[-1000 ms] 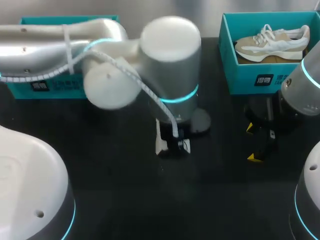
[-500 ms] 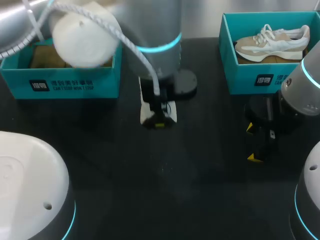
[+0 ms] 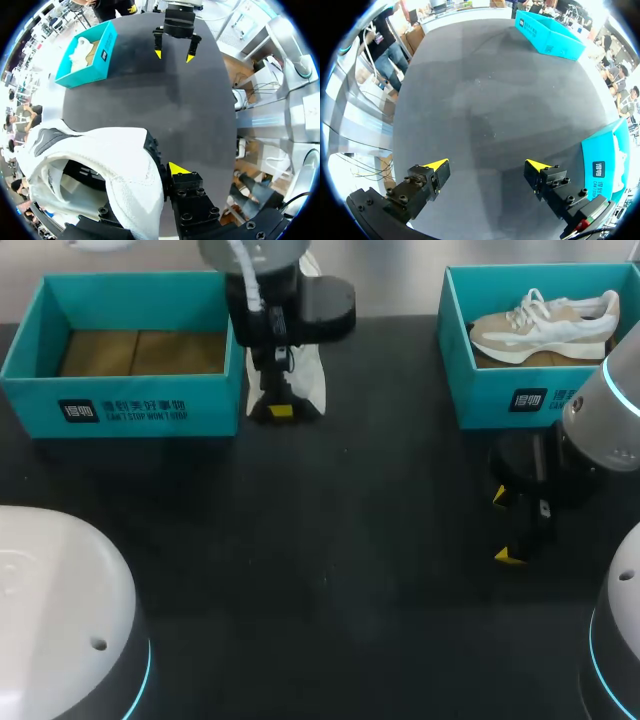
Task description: Take the shoe out of the shoebox, open the shoe tongue, remove and reinsert the insole, then place the shoe into the shoebox
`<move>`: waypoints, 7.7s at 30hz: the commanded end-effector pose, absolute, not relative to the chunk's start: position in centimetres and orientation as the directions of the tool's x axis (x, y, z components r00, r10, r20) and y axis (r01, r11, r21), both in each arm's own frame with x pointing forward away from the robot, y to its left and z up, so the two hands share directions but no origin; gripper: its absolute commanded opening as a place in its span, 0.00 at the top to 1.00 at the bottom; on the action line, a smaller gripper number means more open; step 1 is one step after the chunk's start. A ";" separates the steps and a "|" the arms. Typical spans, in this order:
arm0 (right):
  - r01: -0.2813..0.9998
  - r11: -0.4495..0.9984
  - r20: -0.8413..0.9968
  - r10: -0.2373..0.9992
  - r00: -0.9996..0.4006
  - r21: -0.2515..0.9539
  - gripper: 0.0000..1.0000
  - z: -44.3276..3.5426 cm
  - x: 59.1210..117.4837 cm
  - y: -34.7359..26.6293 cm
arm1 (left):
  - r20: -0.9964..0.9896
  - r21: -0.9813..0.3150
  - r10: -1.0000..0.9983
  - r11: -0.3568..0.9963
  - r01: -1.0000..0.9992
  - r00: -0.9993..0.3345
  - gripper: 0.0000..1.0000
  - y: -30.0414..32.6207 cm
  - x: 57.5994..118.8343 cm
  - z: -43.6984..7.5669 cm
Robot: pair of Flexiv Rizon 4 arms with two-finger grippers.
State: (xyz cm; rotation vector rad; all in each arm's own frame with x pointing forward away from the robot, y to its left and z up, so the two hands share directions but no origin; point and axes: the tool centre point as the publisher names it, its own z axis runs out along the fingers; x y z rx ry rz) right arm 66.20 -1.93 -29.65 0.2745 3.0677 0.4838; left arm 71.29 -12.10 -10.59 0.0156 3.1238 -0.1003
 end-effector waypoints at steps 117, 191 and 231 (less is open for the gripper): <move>0.171 0.937 0.001 0.179 -0.984 0.305 0.00 -29.7 66.1 -1.9 | -0.031 -0.005 -0.099 0.995 -0.099 -0.995 1.00 28.8 99.8 -12.1; 0.171 0.937 0.001 0.179 -0.984 0.305 0.00 -29.7 66.1 -1.9 | -0.061 0.128 0.997 0.055 0.990 -0.048 1.00 34.2 104.1 -14.4; 0.171 0.937 0.001 0.179 -0.984 0.305 0.00 -29.7 66.1 -1.9 | 0.031 0.121 0.998 0.047 0.992 -0.051 1.00 30.6 107.5 -23.1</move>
